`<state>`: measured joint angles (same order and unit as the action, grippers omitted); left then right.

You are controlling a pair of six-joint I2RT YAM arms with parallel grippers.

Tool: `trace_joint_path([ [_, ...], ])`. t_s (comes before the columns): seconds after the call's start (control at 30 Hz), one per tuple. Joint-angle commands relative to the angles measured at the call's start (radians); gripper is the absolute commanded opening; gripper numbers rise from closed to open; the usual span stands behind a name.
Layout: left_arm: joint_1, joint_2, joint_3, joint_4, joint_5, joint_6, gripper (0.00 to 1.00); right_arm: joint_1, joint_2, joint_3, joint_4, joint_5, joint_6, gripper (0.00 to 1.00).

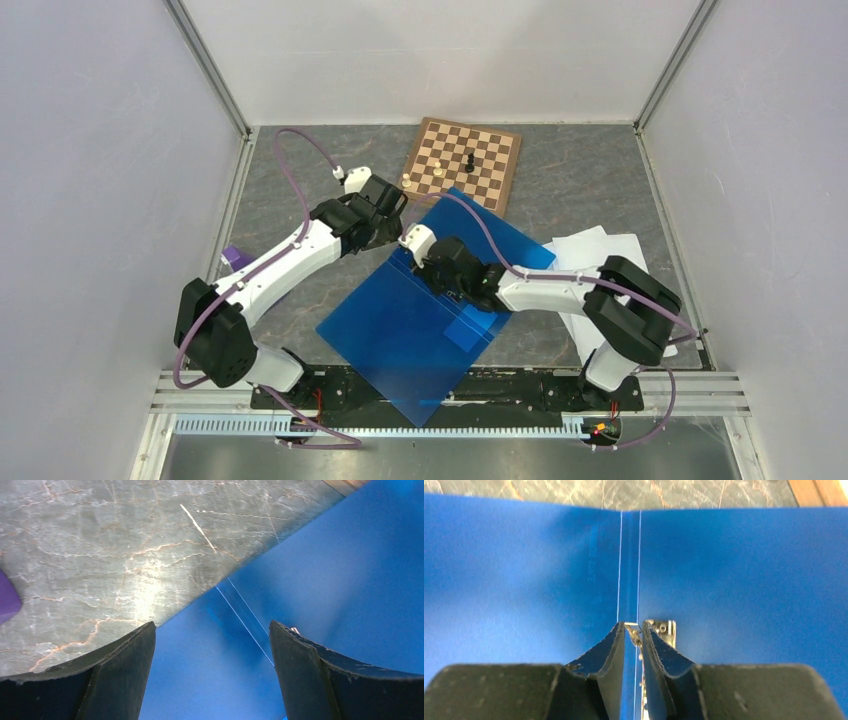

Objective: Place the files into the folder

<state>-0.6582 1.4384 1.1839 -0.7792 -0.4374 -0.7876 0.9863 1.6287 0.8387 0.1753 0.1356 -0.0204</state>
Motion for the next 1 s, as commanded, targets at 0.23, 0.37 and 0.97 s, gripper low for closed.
trace_joint_path([
  [0.23, -0.018, -0.09, -0.012, -0.019, 0.023, 0.045, 0.9, -0.046, 0.166, 0.189, -0.058, 0.022, 0.014, 0.29],
  [0.37, -0.018, -0.105, -0.016, -0.019, 0.034, 0.043, 0.9, -0.053, 0.155, 0.214, -0.082, 0.018, 0.012, 0.45],
  [0.97, -0.02, -0.163, -0.107, -0.023, 0.05, -0.005, 0.9, -0.152, 0.031, 0.108, -0.328, -0.027, 0.015, 0.62],
])
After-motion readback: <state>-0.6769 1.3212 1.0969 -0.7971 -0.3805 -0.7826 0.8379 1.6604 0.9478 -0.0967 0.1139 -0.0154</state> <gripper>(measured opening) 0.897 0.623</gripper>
